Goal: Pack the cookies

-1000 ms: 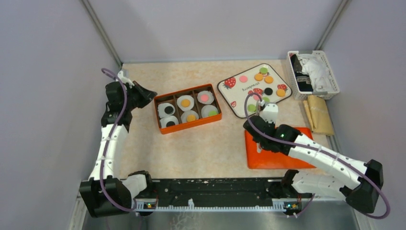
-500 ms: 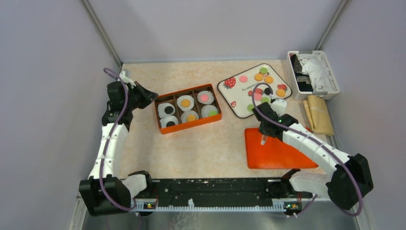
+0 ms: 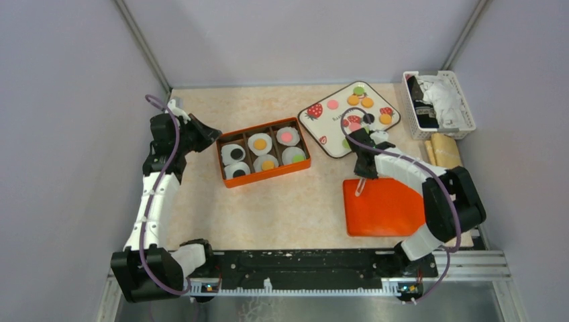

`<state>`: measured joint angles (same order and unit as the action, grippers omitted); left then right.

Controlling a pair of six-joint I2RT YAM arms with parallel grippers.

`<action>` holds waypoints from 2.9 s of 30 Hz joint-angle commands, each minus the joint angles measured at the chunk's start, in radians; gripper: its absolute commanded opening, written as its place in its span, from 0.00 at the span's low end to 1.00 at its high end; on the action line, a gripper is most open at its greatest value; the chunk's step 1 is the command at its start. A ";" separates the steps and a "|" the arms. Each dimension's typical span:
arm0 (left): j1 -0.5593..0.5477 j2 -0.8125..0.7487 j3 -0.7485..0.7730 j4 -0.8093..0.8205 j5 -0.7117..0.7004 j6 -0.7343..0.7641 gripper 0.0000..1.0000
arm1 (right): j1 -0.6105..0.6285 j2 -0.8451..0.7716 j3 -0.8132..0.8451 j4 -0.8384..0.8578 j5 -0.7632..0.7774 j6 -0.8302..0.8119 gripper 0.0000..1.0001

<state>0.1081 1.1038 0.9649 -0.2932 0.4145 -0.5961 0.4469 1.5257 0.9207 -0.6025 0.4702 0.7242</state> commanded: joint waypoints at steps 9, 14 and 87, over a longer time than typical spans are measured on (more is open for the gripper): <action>-0.002 -0.028 0.006 0.034 -0.003 0.026 0.05 | 0.001 0.192 0.193 0.153 -0.182 -0.084 0.00; -0.002 -0.023 -0.001 0.042 -0.003 0.023 0.05 | 0.001 0.272 0.248 0.163 -0.204 -0.091 0.00; -0.008 0.033 -0.005 0.052 -0.004 0.035 0.17 | 0.000 0.377 0.624 0.238 -0.324 -0.183 0.55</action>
<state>0.1062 1.1309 0.9646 -0.2905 0.3950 -0.5751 0.4431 2.0506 1.5410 -0.5304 0.0868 0.6605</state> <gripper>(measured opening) 0.174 0.529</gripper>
